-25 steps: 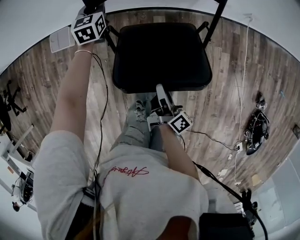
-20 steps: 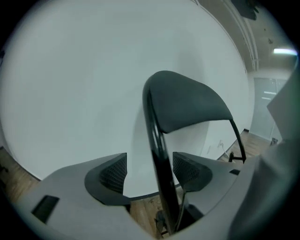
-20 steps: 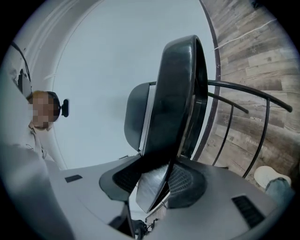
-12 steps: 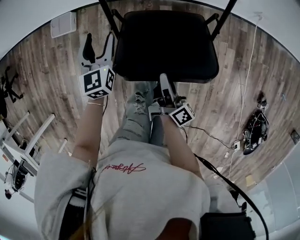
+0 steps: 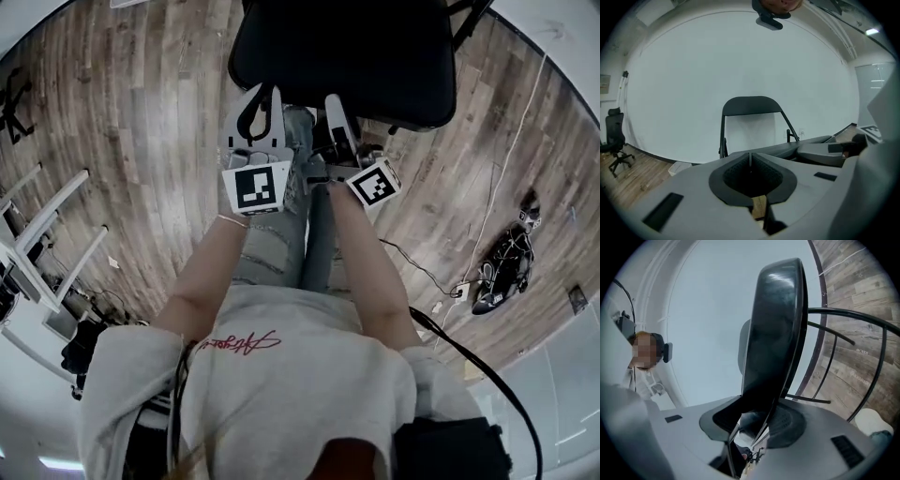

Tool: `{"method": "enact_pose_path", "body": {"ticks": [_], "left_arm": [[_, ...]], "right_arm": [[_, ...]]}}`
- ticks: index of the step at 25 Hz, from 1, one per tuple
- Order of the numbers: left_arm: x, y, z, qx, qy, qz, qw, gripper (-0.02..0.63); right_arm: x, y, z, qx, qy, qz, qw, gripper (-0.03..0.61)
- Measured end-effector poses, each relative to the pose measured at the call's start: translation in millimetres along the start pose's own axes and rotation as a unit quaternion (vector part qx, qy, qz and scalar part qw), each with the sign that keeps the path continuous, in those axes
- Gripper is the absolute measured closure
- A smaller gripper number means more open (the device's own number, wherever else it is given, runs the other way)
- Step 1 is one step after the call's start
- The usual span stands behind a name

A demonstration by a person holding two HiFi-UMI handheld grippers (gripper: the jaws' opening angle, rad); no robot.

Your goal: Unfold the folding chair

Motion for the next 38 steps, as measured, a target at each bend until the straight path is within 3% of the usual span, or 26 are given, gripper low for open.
{"method": "enact_pose_path", "body": {"ticks": [4, 9, 12, 15, 18, 30, 38], "left_arm": [[-12.6, 13.2, -7.1, 0.01, 0.022, -0.008, 0.9997, 0.598], [-21.5, 18.8, -15.4, 0.0, 0.045, 0.035, 0.9984, 0.598], [-20.5, 27.7, -21.2, -0.035, 0.058, 0.069, 0.9953, 0.598], [-24.4, 35.6, -26.3, -0.068, 0.058, 0.046, 0.9949, 0.598], [-25.7, 45.3, -21.0, -0.084, 0.093, 0.054, 0.9906, 0.598], [-47.8, 61.9, -38.7, -0.074, 0.158, 0.057, 0.983, 0.598], [-98.6, 90.7, -77.3, -0.074, 0.135, 0.06, 0.9863, 0.598]], "right_arm": [[-6.6, 14.7, -14.0, 0.012, -0.015, 0.01, 1.0, 0.433], [-11.3, 20.7, -21.1, 0.028, -0.021, 0.01, 0.999, 0.434], [-13.3, 25.1, -23.4, 0.02, -0.022, 0.006, 1.0, 0.433], [-13.7, 25.8, -21.4, 0.025, -0.02, -0.001, 0.999, 0.434], [-8.9, 27.6, -18.1, 0.037, -0.018, -0.006, 0.999, 0.434], [-16.4, 47.8, -47.1, 0.07, 0.009, 0.014, 0.997, 0.433], [-44.3, 82.4, -97.2, 0.066, 0.013, 0.007, 0.998, 0.428]]}}
Point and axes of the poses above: the fingertips, and each gripper's own axes: z forward along the fingers, y to its right, x out of its top, the point moved 1 cm from there along -z, backward along the fingers, and after that the axes turned 15 degrees about z, right-handed, at the moved point
